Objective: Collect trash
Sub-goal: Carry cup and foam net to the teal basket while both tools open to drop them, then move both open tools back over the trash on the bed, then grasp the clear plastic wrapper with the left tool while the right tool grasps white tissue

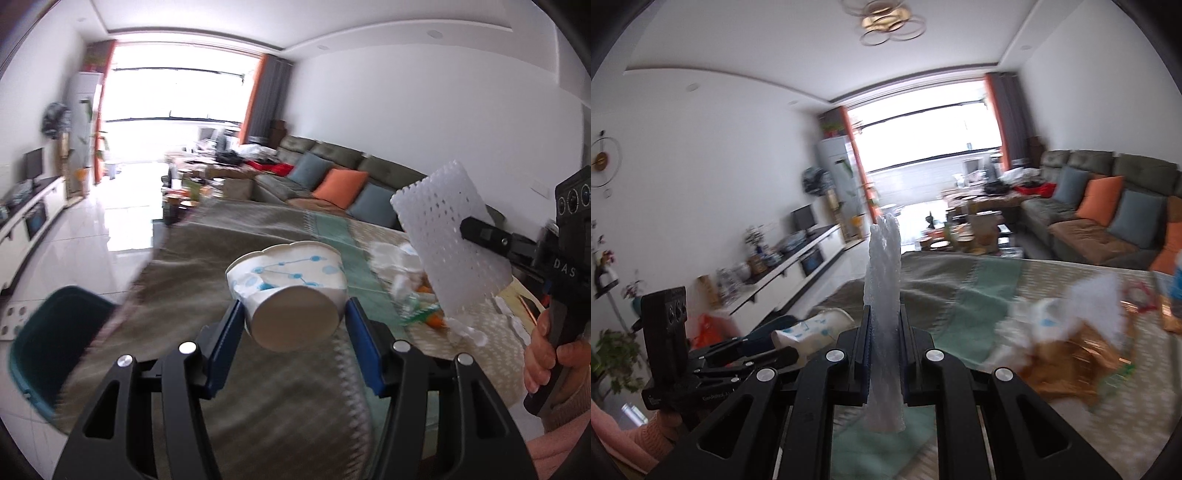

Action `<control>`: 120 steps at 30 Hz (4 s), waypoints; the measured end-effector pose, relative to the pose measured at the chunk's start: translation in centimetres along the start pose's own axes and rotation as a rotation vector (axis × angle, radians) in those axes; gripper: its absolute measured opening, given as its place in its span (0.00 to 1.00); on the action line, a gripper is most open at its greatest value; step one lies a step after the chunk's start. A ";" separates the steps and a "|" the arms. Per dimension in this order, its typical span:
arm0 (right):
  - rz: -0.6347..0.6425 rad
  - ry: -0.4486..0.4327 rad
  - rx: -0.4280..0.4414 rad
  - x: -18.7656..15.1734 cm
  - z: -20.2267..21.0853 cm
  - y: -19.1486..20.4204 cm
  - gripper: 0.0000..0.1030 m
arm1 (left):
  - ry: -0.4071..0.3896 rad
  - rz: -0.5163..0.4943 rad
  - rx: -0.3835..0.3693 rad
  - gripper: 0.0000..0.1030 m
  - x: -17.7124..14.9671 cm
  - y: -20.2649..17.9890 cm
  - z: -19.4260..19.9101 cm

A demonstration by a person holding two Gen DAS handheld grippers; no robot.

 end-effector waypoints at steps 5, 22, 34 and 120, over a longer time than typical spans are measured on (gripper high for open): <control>0.018 0.022 0.125 1.3 -4.4 3.2 0.12 | -0.059 0.047 0.108 0.54 1.6 4.3 2.4; 0.036 0.130 0.385 3.0 -15.4 11.5 0.12 | -0.119 0.209 0.194 0.51 3.3 13.1 5.2; 0.060 0.175 0.464 3.4 -20.5 16.3 0.12 | -0.172 0.216 0.288 0.51 5.0 16.0 6.0; -0.212 0.285 -0.224 -12.6 3.4 -7.7 0.62 | 0.362 -0.122 -0.239 0.23 -7.0 -13.8 -12.9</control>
Point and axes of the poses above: each gripper's, at about its wrist camera, not at the fingertips, and z roughly against the way its jaws point, y to its left, x to its top, the point moved 6 cm from there along -z, roughly the way its jaws point, and after that the axes turned 14 degrees about z, right-handed, at the moved point
